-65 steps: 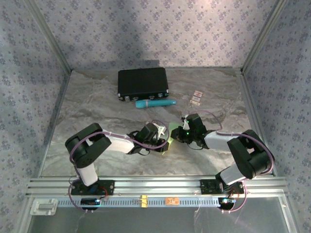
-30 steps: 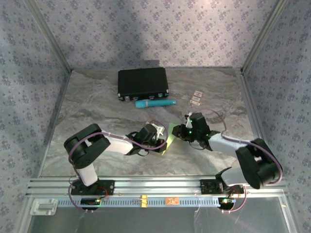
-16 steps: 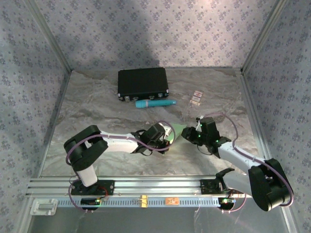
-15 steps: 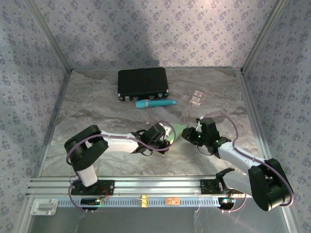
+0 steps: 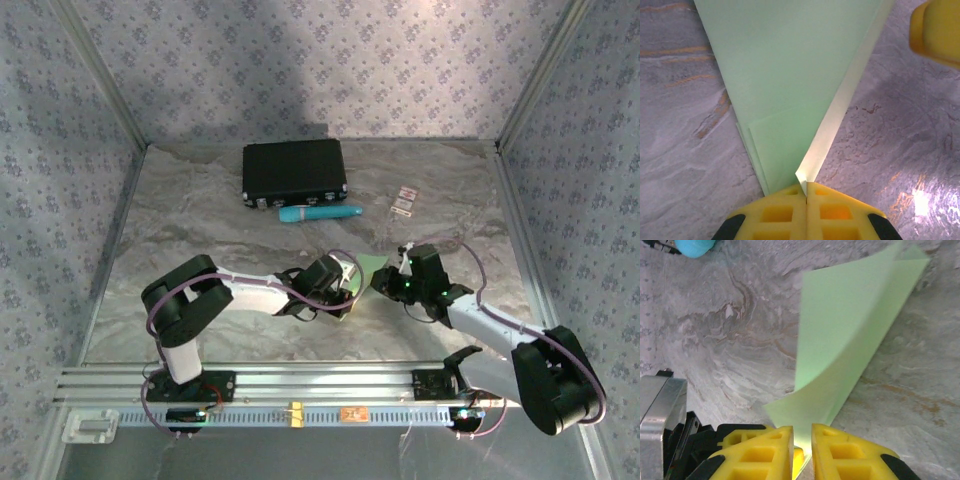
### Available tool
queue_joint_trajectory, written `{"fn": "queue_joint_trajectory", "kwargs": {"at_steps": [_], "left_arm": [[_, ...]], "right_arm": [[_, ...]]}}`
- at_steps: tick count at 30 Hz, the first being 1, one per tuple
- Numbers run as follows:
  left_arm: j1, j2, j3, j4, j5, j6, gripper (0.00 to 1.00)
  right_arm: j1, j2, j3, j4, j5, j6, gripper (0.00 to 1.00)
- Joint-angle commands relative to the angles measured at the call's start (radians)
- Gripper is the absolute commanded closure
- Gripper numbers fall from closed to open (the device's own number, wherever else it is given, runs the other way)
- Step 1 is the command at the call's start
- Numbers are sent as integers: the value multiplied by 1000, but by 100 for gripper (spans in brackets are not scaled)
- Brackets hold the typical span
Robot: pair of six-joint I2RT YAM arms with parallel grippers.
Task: Fold a paper plane with a square sheet of paper (pick it up from the middle)
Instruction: Fold the wing for the fifth time at the center of the table.
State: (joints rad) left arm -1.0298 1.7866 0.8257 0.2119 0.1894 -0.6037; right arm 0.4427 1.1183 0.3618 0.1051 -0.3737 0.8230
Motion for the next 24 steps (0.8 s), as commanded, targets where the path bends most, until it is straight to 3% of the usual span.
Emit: {"fn": "queue_joint_trajectory", "kwargs": {"at_steps": [1,14,24], "left_arm": [[14,17,-15,15,34,-25,100],[33,26,-32,49,72,-34,100],[43,33,-37,66,91,-33,100]], "right_arm": [[22,26,10,28,-46,-46,84],[77,209,87,121,-90,-67,87],[62,266,95,119,-22,-50,88]]}}
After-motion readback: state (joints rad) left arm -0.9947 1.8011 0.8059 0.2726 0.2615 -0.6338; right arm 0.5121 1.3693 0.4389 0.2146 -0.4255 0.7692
